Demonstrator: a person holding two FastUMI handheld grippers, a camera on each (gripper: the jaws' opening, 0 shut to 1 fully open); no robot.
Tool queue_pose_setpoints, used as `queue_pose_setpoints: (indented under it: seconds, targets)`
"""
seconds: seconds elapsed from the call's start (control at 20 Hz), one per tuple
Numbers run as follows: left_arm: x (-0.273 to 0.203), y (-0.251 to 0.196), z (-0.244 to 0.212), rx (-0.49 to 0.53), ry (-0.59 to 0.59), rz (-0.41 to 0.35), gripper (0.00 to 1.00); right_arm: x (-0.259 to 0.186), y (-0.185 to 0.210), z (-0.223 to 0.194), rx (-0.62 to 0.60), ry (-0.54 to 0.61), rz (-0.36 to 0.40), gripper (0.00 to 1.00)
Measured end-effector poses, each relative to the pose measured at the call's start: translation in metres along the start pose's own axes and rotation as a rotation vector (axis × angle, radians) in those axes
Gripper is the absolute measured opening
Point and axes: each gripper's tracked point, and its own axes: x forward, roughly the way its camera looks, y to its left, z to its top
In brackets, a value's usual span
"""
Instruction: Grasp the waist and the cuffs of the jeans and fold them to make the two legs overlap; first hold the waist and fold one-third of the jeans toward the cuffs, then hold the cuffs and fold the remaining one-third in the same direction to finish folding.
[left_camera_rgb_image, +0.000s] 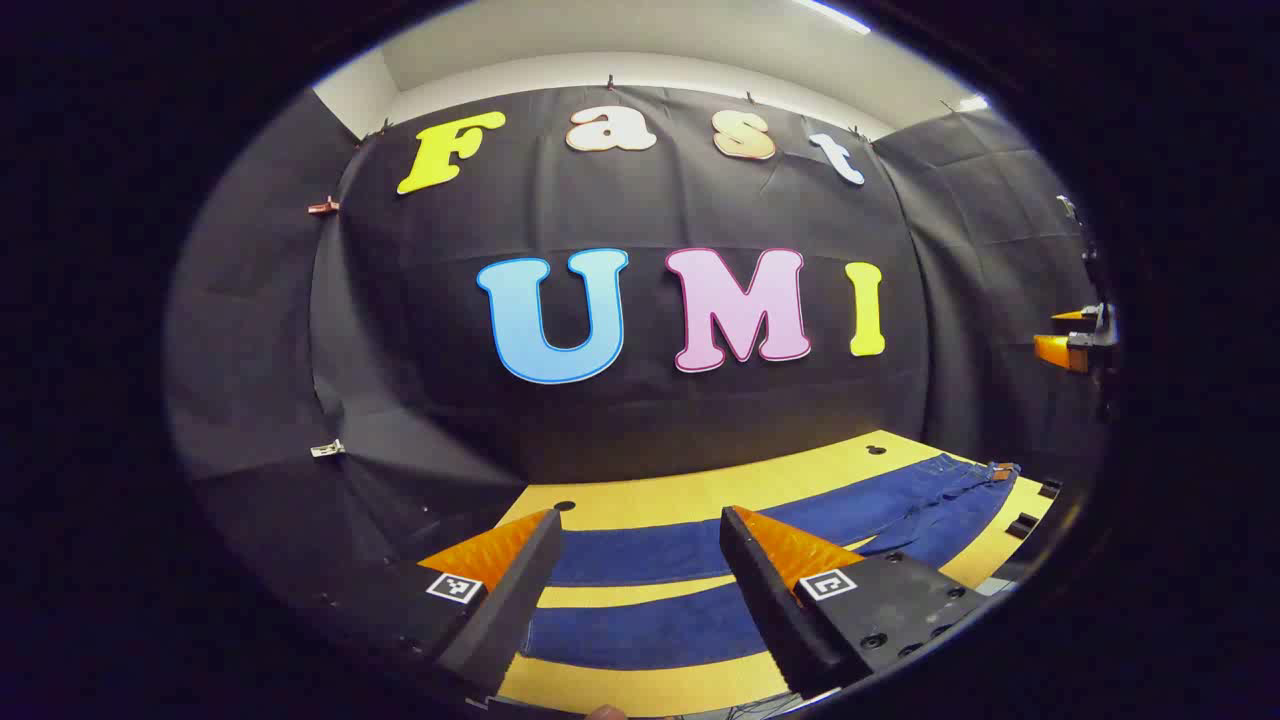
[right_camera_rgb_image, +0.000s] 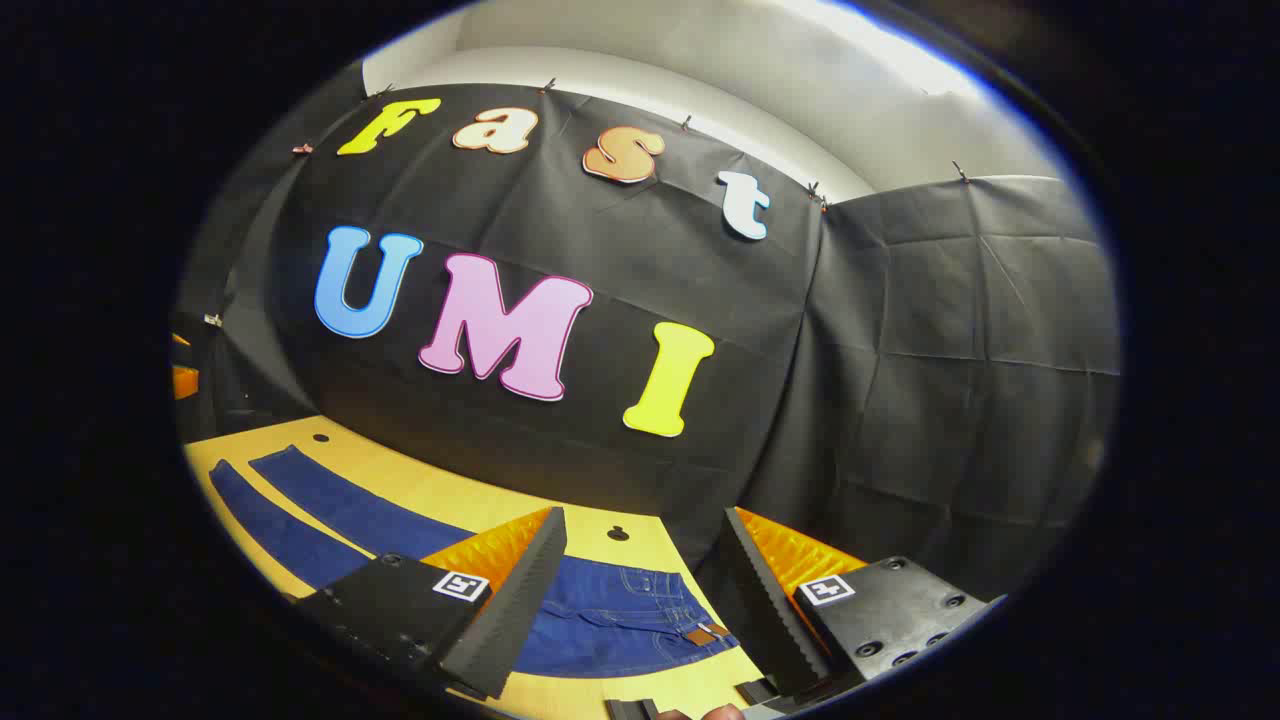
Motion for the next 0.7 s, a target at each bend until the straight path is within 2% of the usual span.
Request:
queue_pose_setpoints:
  seconds: [0.05, 0.1, 0.2, 0.25, 0.35, 0.7]
  targets:
    - [0.000, 0.000, -0.012, 0.023, 0.029, -0.016, 0.99, 0.001, -0.001, -0.003, -0.013, 0.010, -0.006, 0.94]
    - [0.000, -0.003, -0.020, 0.034, 0.062, -0.047, 0.99, 0.002, -0.002, -0.007, -0.021, 0.022, -0.010, 0.99]
    - [0.002, -0.005, -0.026, 0.027, 0.088, -0.073, 0.99, 0.001, -0.009, -0.013, -0.023, 0.042, -0.021, 0.96]
    - [0.002, -0.003, -0.025, 0.018, 0.083, -0.071, 0.98, 0.001, -0.013, -0.013, -0.017, 0.045, -0.033, 0.94]
    - [0.003, -0.006, -0.022, 0.003, 0.076, -0.066, 0.98, -0.011, -0.027, -0.009, 0.015, 0.040, -0.042, 0.96]
    - [0.008, -0.007, 0.005, -0.016, -0.001, -0.049, 0.98, -0.013, -0.010, 0.000, 0.038, 0.021, -0.014, 0.94]
